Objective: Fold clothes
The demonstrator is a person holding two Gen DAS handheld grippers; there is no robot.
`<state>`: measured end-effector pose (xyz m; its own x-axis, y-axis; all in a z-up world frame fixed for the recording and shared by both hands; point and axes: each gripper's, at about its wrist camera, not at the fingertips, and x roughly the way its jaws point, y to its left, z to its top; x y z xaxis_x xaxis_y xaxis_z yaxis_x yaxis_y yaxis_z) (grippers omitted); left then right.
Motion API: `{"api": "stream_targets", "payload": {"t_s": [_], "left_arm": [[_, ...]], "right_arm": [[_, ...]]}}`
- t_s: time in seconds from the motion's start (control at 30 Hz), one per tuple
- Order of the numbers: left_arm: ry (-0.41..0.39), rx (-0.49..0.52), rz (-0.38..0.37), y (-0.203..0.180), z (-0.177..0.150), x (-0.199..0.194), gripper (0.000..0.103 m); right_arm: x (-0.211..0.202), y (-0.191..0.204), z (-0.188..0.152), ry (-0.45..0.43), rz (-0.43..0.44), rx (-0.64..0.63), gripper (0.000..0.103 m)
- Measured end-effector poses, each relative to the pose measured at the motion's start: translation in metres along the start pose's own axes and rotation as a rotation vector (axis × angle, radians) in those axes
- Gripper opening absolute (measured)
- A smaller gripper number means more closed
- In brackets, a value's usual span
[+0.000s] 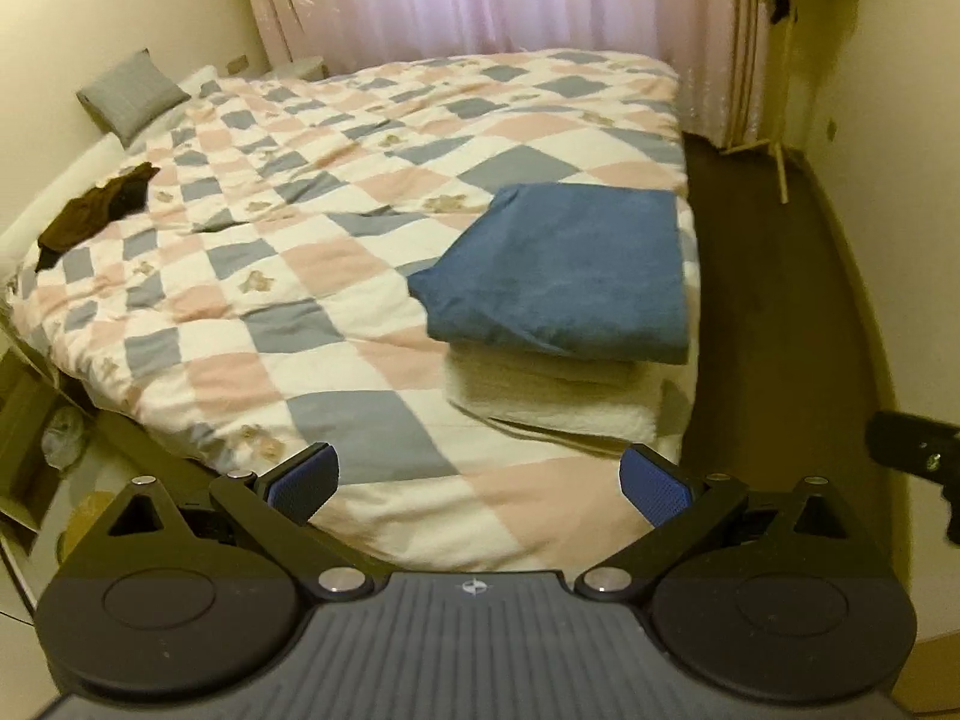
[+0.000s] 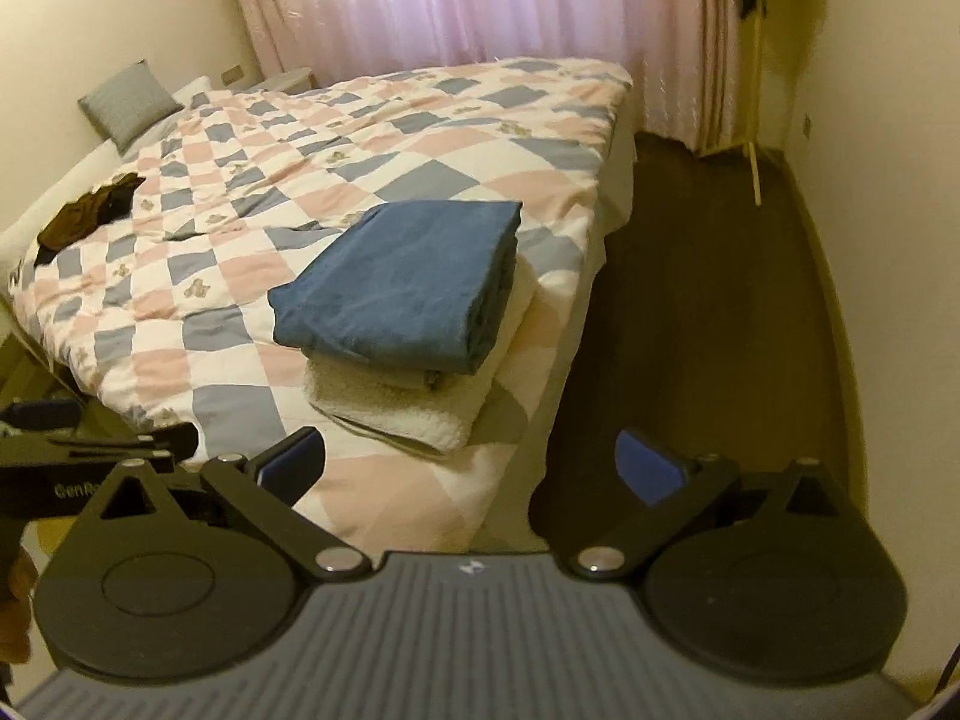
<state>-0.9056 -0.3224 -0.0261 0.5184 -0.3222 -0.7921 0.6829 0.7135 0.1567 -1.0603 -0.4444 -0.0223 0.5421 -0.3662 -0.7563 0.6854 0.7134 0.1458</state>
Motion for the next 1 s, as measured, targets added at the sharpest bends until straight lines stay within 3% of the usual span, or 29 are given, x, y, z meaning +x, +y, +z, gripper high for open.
{"api": "stream_targets", "payload": {"t_s": [0.23, 0.53, 1.0], "left_arm": [[0.021, 0.042, -0.092, 0.012, 0.008, 0.016, 0.103], [0.040, 0.160, -0.162, 0.051, 0.017, 0.040, 0.103], [0.054, 0.225, -0.240, 0.102, 0.027, 0.058, 0.103]], "right_arm": [[0.009, 0.015, -0.005, 0.045, -0.028, 0.080, 0.102], [0.037, 0.064, -0.017, 0.093, -0.089, 0.208, 0.102], [0.049, 0.114, -0.014, 0.084, -0.147, 0.281, 0.102]]}}
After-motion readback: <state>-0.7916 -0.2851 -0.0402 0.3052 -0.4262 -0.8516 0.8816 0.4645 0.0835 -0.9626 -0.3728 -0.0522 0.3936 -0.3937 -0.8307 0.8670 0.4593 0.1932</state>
